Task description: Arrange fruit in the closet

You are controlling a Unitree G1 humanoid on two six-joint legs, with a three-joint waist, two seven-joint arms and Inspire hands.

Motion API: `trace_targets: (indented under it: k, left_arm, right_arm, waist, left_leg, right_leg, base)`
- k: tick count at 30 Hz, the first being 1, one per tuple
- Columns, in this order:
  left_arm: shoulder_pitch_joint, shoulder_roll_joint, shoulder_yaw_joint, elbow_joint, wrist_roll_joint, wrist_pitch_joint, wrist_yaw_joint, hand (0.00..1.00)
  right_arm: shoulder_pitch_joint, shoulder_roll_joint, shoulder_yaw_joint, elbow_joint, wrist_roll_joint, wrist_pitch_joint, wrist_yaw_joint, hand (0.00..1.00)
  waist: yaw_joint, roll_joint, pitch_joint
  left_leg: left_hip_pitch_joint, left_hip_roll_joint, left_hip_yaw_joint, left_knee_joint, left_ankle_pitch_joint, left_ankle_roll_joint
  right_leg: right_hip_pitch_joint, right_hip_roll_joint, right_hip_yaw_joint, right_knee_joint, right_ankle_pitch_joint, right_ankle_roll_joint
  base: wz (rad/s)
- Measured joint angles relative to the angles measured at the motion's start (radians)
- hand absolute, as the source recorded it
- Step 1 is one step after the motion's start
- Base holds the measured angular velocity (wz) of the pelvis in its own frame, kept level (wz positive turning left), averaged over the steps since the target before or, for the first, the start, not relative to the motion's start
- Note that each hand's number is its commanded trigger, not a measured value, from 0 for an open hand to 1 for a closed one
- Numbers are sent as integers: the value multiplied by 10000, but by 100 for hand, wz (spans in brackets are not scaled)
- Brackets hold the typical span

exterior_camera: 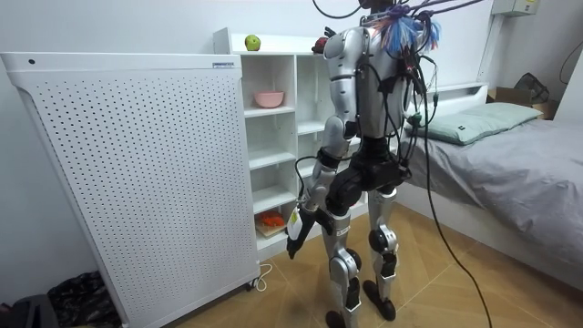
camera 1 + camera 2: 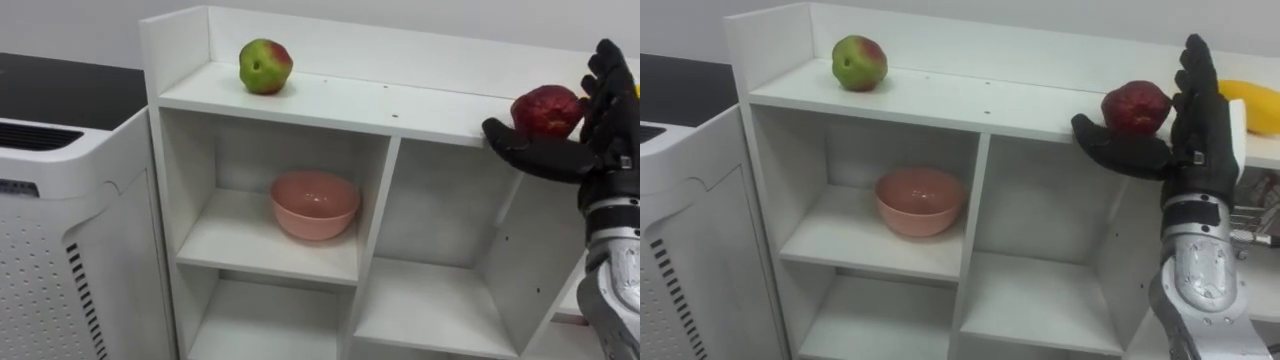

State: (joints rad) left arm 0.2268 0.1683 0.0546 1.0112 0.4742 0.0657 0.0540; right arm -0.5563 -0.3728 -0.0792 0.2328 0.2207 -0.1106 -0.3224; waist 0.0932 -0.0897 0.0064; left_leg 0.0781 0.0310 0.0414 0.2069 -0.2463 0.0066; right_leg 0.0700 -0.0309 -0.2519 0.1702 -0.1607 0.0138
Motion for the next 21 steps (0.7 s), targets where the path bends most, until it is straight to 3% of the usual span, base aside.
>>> trace_targets:
  k: [8, 21]
  left_arm:
    - [-32, 38, -7, -1, -3, 25, 14, 0]
    - [-35, 27, 3, -5, -5, 57, 14, 0]
  right_arm:
    - [-8, -183, 211, 300, -9, 14, 165, 100]
    - [-146, -345, 190, 302, 78, -115, 142, 100]
  waist:
    - [3, -71, -1]
    - [-3, 25, 32]
  left_leg:
    - [143, -8, -42, -3, 0, 0]
    - [128, -17, -23, -13, 4, 7]
  right_leg:
    - [177, -5, -21, -24, 0, 0]
    - [162, -13, -32, -15, 0, 0]
  base:
    - [2]
    - [0]
